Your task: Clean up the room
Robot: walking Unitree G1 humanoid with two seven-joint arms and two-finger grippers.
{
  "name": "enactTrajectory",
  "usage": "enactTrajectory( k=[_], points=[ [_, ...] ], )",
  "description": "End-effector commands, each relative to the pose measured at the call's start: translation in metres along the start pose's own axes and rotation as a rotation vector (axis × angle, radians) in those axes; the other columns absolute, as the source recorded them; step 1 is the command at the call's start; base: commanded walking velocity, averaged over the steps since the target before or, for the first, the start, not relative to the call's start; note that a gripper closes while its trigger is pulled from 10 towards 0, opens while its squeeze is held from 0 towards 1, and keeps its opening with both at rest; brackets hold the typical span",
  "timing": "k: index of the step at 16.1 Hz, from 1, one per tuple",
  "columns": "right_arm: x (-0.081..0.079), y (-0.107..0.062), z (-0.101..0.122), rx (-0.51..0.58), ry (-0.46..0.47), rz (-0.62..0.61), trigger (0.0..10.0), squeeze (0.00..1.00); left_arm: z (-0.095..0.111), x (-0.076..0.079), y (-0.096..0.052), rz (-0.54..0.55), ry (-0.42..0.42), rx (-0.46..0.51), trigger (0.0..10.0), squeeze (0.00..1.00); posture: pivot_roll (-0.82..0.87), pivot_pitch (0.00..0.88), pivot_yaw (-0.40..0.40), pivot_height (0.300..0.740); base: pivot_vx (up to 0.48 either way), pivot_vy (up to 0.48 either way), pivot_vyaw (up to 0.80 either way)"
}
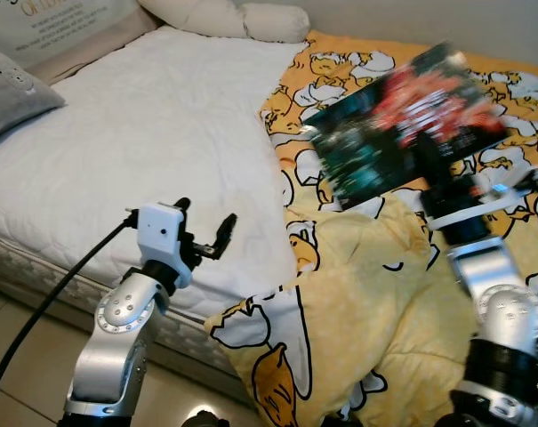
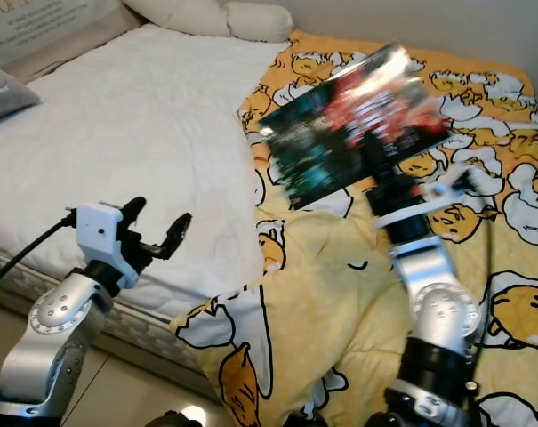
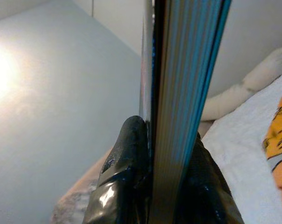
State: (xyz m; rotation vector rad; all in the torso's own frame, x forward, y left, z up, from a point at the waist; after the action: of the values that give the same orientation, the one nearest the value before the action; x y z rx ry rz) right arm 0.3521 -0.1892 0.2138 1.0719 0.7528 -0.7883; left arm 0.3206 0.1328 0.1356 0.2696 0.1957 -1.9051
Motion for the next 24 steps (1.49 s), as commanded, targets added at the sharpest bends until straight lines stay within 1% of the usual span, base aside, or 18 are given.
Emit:
enactTrajectory(
  k=[1, 2, 3, 4, 5, 6, 7, 8, 9, 10, 11, 13, 14, 17, 19, 21, 24],
  points=[
    [-0.01, 0.003, 0.006, 0.007, -0.053, 0.023, 0.0, 0.0, 0.005, 0.0, 0.001, 0.008, 0.017, 0.015, 10.0, 0.0, -0.06, 0.0, -0.006, 0.74, 0.0, 0.0, 0.0],
    [-0.007, 0.003, 0.005, 0.004, -0.067, 0.003, 0.0, 0.0, 0.004, -0.002, 0.001, 0.016, 0.013, 0.011, 10.0, 0.0, -0.06, 0.0, -0.006, 0.74, 0.0, 0.0, 0.0],
    [0.004, 0.002, 0.002, -0.011, -0.146, -0.086, 10.0, 0.0, 0.0, -0.004, -0.001, 0.023, 0.033, -0.008, 10.0, 0.0, -0.06, 0.0, 0.002, 0.74, 0.0, 0.0, 0.0],
    [0.016, -0.001, -0.004, -0.043, -0.231, -0.165, 10.0, 0.0, -0.006, -0.005, -0.003, 0.024, 0.076, -0.037, 10.0, 0.0, -0.06, 0.0, 0.003, 0.74, 0.0, 0.0, 0.0],
    [0.033, -0.014, -0.007, -0.033, -0.291, -0.26, 10.0, 0.0, -0.013, -0.008, -0.005, 0.046, 0.125, -0.068, 10.0, 0.0, -0.06, 0.0, 0.008, 0.74, 0.0, 0.266, 0.0],
    [0.047, -0.029, -0.01, -0.024, -0.343, -0.348, 10.0, 0.0, -0.015, -0.012, -0.006, 0.081, 0.14, -0.081, 10.0, 0.0, -0.06, 0.0, 0.016, 0.74, 0.0, 0.319, 0.0],
    [0.056, -0.041, -0.019, -0.059, -0.402, -0.403, 10.0, 0.0, -0.015, -0.014, -0.007, 0.101, 0.135, -0.084, 10.0, 0.0, -0.06, 0.0, 0.029, 0.74, 0.0, 0.386, 0.0],
    [0.063, -0.051, -0.03, -0.12, -0.491, -0.446, 10.0, 0.0, -0.018, -0.013, -0.007, 0.107, 0.151, -0.098, 10.0, 0.0, -0.07, 0.0, 0.039, 0.74, 0.0, 0.409, 0.0],
    [0.064, -0.054, -0.035, -0.148, -0.522, -0.451, 10.0, 0.0, -0.019, -0.013, -0.007, 0.105, 0.153, -0.103, 10.0, 0.0, -0.07, 0.0, 0.042, 0.74, 0.0, 0.412, 0.0],
    [0.07, -0.059, -0.046, -0.201, -0.571, -0.481, 10.0, 0.0, -0.022, -0.012, -0.006, 0.102, 0.166, -0.119, 10.0, 0.0, -0.08, 0.0, 0.052, 0.74, 0.0, 0.42, 0.0],
    [0.073, -0.062, -0.05, -0.212, -0.599, -0.504, 10.0, 0.0, -0.023, -0.012, -0.004, 0.103, 0.183, -0.123, 10.0, 0.0, -0.08, 0.0, 0.058, 0.74, 0.0, 0.446, 0.0],
    [0.072, -0.061, -0.05, -0.201, -0.649, -0.52, 10.0, 0.0, -0.022, -0.018, -0.004, 0.128, 0.17, -0.129, 10.0, 0.0, -0.09, 0.002, 0.065, 0.74, 0.0, 0.442, 0.0],
    [0.073, -0.061, -0.05, -0.197, -0.663, -0.526, 10.0, 0.0, -0.024, -0.02, -0.003, 0.143, 0.152, -0.144, 10.0, 0.0, -0.08, 0.009, 0.056, 0.74, 0.0, 0.446, 0.0],
    [0.075, -0.063, -0.051, -0.193, -0.659, -0.545, 10.0, 0.0, -0.021, -0.019, -0.001, 0.158, 0.166, -0.141, 10.0, 0.0, -0.07, 0.013, 0.029, 0.74, 0.0, 0.442, 0.0],
    [0.076, -0.065, -0.051, -0.183, -0.667, -0.561, 10.0, 0.0, -0.024, -0.02, -0.005, 0.181, 0.161, -0.159, 10.0, 0.0, -0.07, 0.02, 0.023, 0.74, 0.0, 0.48, 0.0],
    [0.078, -0.07, -0.048, -0.169, -0.674, -0.593, 10.0, 0.0, -0.026, -0.019, -0.009, 0.18, 0.162, -0.17, 10.0, 0.0, -0.08, 0.03, 0.015, 0.74, 0.0, 0.48, 0.0],
    [0.078, -0.075, -0.05, -0.186, -0.669, -0.606, 10.0, 0.0, -0.027, -0.021, -0.011, 0.187, 0.155, -0.178, 10.0, 0.0, -0.09, 0.041, 0.015, 0.74, 0.0, 0.48, 0.0]
  ],
)
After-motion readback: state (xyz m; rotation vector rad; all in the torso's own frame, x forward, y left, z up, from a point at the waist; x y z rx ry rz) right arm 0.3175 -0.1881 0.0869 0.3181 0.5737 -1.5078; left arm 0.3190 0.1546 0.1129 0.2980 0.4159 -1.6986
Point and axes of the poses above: a point about 5 cm out from each wrist's last joint towards the gripper, its own y axis pointing out of the wrist towards the gripper, its own z axis along the axis of the wrist's last joint, x = y × z, the point moved 6 cm from there along y, pointing out of the wrist towards the gripper, and after that the axes turned 15 degrees about y, right-handed, at the moved point
